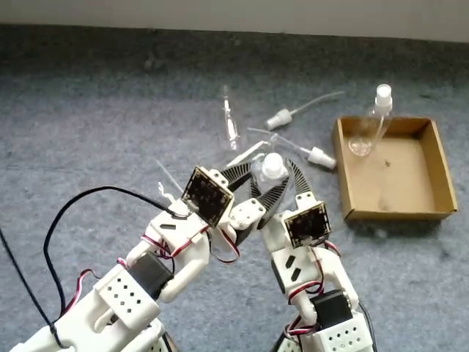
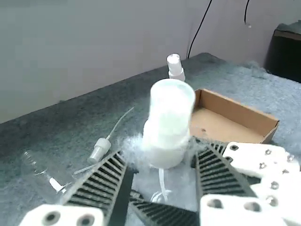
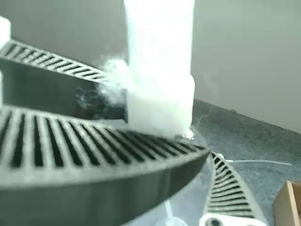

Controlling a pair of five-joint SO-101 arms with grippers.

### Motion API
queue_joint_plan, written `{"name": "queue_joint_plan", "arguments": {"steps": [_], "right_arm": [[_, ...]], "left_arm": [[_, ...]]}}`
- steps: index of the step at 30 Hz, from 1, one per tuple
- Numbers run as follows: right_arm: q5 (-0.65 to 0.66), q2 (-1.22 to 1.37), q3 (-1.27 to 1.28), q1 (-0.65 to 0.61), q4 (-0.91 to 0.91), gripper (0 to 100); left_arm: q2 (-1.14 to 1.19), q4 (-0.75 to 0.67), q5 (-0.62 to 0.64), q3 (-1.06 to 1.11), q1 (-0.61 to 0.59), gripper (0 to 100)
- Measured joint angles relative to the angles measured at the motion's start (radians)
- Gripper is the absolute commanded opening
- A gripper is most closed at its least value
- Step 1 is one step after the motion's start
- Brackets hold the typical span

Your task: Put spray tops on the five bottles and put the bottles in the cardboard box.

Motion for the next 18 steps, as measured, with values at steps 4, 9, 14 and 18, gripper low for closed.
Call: {"name": "queue_joint_plan", "arguments": {"steps": [4, 9, 14, 18], "right_arm": [[0.0, -0.002, 0.0, -0.002, 0.0, 16.6], [0.0, -0.002, 0.0, -0.003, 0.0, 16.6], [0.002, -0.002, 0.0, -0.003, 0.0, 16.6], [0.0, -0.002, 0.0, -0.003, 0.0, 16.6]], "left_arm": [[0.002, 0.009, 0.0, 0.003, -0.011, 15], [0.002, 0.011, 0.005, 0.003, -0.043, 15], [-0.058, 0.034, 0.0, 0.011, -0.049, 15], [-0.189, 0.187, 0.0, 0.009, -0.052, 15]]}}
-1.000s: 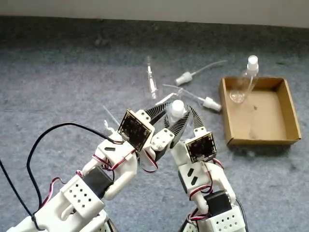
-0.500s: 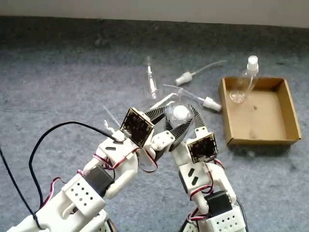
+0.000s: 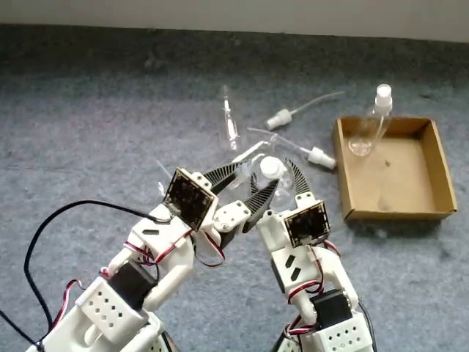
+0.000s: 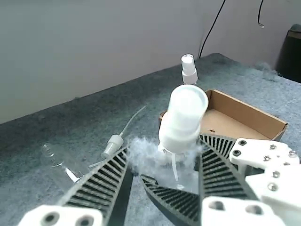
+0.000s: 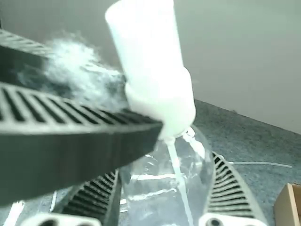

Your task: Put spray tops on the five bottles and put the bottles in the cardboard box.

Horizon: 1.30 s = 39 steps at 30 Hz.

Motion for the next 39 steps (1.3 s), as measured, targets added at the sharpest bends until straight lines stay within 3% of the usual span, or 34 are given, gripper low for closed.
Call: {"name": "queue_joint_plan", "arguments": {"steps": [8, 16, 20, 23, 31, 39], "right_arm": [[0.0, 0.0, 0.002, 0.0, 0.0, 16.6], [0.0, 0.0, 0.002, 0.0, 0.0, 16.6], [0.0, 0.0, 0.002, 0.0, 0.0, 16.6], [0.0, 0.0, 0.002, 0.0, 0.0, 16.6], [0.0, -0.002, 0.002, 0.043, 0.0, 16.6], [0.0, -0.002, 0.002, 0.058, 0.152, 16.6]], "left_arm": [[-0.198, 0.364, 0.0, -0.041, -0.008, 15], [-0.402, 0.609, 0.0, -0.041, -0.044, 14], [-0.503, 0.694, 0.0, -0.041, -0.115, 0], [-0.548, 0.747, 0.0, -0.041, -0.187, 4], [-0.563, 0.781, 0.0, -0.041, -0.397, 1], [-0.563, 0.911, 0.0, -0.041, -0.431, 1]]}}
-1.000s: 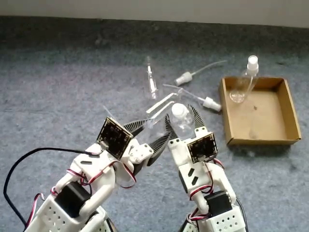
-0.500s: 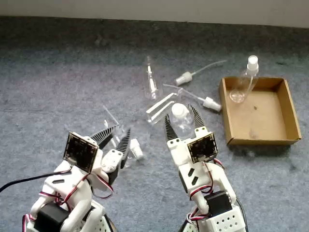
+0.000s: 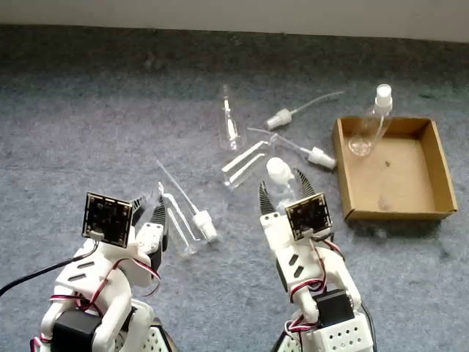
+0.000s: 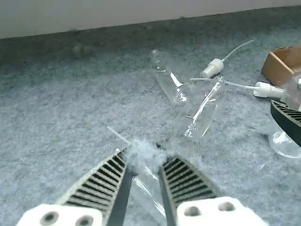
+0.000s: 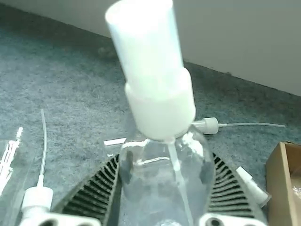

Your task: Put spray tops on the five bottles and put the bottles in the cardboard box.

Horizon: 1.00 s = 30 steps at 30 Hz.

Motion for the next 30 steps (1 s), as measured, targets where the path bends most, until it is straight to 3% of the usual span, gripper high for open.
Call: {"name": "queue_joint_plan", "arguments": {"steps": [13, 18, 25, 30], "right_arm": [[-0.002, 0.0, -0.002, 0.009, 0.009, 16.6], [-0.002, 0.0, -0.015, 0.1, 0.025, 16.9], [-0.002, 0.0, -0.221, 0.155, 0.206, 17.0], [-0.002, -0.003, -0.377, 0.324, 0.238, 17.0]], "left_arm": [[0.0, 0.084, 0.0, 0.003, -0.17, 1], [0.0, 0.081, 0.0, 0.106, -0.176, 1], [0.002, -0.006, 0.0, 0.23, -0.183, 1], [0.003, -0.066, 0.0, 0.301, -0.183, 1]]}}
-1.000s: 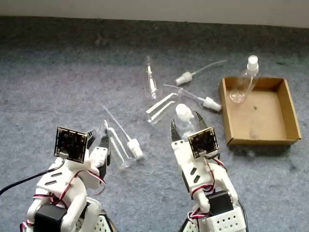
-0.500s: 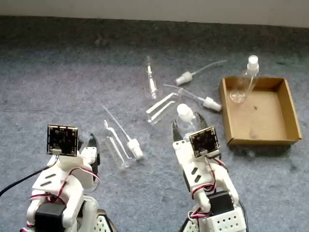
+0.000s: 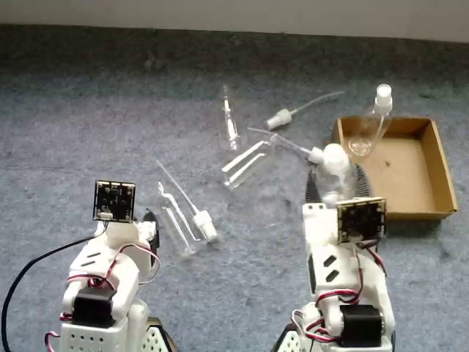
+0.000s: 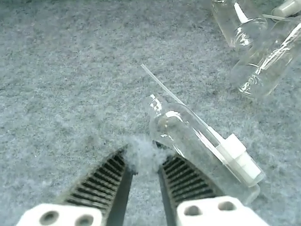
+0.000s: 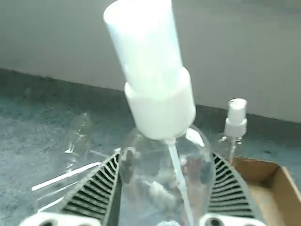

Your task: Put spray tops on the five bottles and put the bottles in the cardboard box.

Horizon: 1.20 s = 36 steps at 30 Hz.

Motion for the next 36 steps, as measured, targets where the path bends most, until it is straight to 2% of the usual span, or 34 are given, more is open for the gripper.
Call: {"name": "queue_joint_plan", "arguments": {"steps": [4, 7, 14, 18, 21, 26, 36], "right_arm": [[0.0, 0.0, -0.041, 0.16, -0.003, 17.0], [0.0, 0.086, -0.046, 0.255, -0.081, 17.0], [0.0, 0.555, -0.16, 0.437, -0.356, 17.0], [-0.005, 0.841, -0.242, 0.47, -0.505, 17.0], [-0.058, 0.993, -0.281, 0.48, -0.578, 17.0], [-0.129, 1.142, -0.313, 0.491, -0.709, 17.0], [-0.144, 1.369, -0.316, 0.489, -1.008, 17.0]], "left_arm": [[0.0, -0.021, 0.0, 0.015, 0.0, 1], [0.0, -0.023, 0.0, 0.015, 0.0, 1], [0.0, -0.025, 0.0, 0.015, 0.0, 1], [0.0, -0.025, 0.0, 0.015, 0.0, 1], [0.0, -0.025, 0.0, 0.015, 0.0, 1], [0.0, -0.031, 0.0, 0.032, 0.0, 1], [0.0, -0.103, 0.0, 0.077, 0.0, 1]]}}
